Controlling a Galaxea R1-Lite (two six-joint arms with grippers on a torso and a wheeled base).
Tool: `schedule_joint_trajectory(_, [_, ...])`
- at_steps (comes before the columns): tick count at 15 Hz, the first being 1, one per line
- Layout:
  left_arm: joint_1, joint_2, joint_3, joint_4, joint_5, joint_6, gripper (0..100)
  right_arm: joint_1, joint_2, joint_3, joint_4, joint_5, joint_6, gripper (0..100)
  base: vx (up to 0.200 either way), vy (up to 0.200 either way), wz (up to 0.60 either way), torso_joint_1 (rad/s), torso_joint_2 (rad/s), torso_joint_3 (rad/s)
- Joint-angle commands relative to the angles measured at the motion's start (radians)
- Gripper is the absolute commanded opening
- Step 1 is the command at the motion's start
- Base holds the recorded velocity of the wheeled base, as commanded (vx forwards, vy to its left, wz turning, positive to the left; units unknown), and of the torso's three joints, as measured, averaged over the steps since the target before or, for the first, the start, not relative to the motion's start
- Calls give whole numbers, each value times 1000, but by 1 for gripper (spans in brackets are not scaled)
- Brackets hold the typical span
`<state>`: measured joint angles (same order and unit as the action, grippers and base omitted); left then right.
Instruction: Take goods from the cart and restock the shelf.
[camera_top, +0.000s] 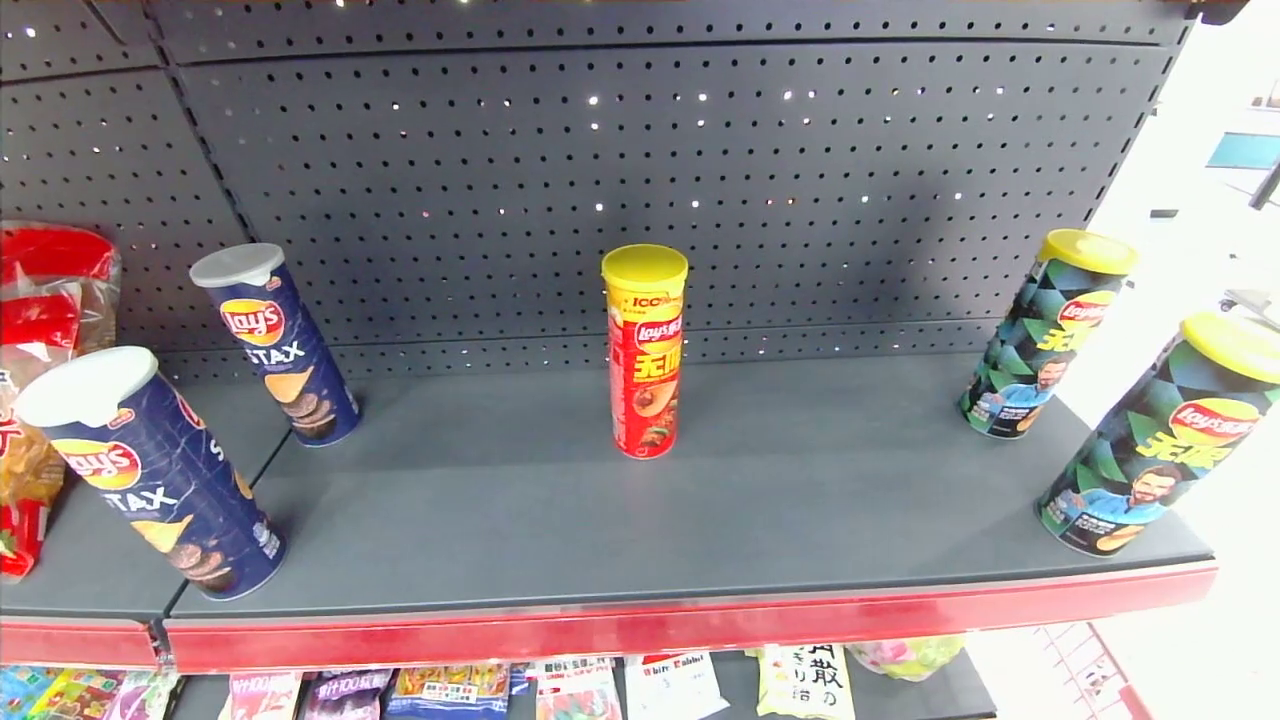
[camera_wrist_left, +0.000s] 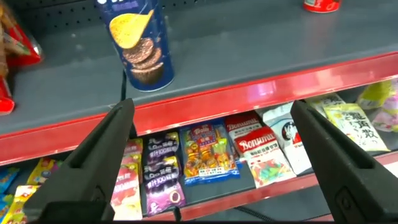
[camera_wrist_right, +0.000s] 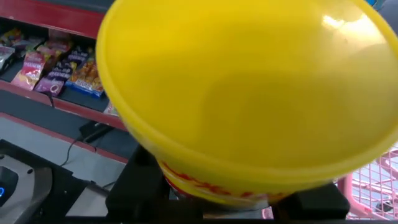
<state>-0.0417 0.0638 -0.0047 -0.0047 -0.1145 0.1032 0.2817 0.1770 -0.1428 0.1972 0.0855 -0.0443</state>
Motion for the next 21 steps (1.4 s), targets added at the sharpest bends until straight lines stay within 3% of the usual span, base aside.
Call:
schedule_joint_trajectory(1, [-1, 10, 0, 0, 1, -3, 100, 1, 9, 15, -1, 0, 0, 0, 0, 0, 0, 0, 0, 0])
schedule_joint_trajectory(7, [-29, 25, 0, 0, 2, -11, 100, 19, -7, 28, -2, 3, 0, 0, 0, 0, 0, 0, 0, 0])
schedule_joint_trajectory(8, [-27, 73, -58, -1, 9, -25, 100, 19, -7, 28, -2, 2, 0, 0, 0, 0, 0, 0, 0, 0])
schedule_joint_trajectory(9, [-24, 284, -228, -5, 19, -99, 100, 17, -8, 28, -2, 0, 0, 0, 0, 0, 0, 0, 0, 0])
schedule_joint_trajectory(10, [-24, 393, -325, -18, 16, -175, 100, 19, -8, 28, -2, 0, 0, 0, 0, 0, 0, 0, 0, 0])
schedule_joint_trajectory(11, [-30, 542, -460, -77, 4, -224, 100, 17, -11, 28, -2, 0, 0, 0, 0, 0, 0, 0, 0, 0])
schedule_joint_trajectory(13, [-75, 656, -471, -181, -117, -161, 100, 14, -19, 28, -2, -4, 1, 0, 0, 0, 0, 0, 0, 0])
schedule_joint_trajectory(15, [-109, 709, -472, -182, -214, -123, 100, 14, -17, 28, -2, -4, 1, 0, 0, 0, 0, 0, 0, 0])
schedule_joint_trajectory(16, [-141, 765, -479, -187, -260, -86, 100, 14, -17, 28, -2, -3, 1, 0, 0, 0, 0, 0, 0, 0])
schedule_joint_trajectory(19, [-155, 906, -486, -198, -271, -23, 100, 16, -11, 28, -2, -3, 1, 0, 0, 0, 0, 0, 0, 0])
schedule_joint_trajectory(21, [-191, 987, -497, -201, -297, -13, 100, 17, -7, 28, -2, -1, 1, 0, 0, 0, 0, 0, 0, 0])
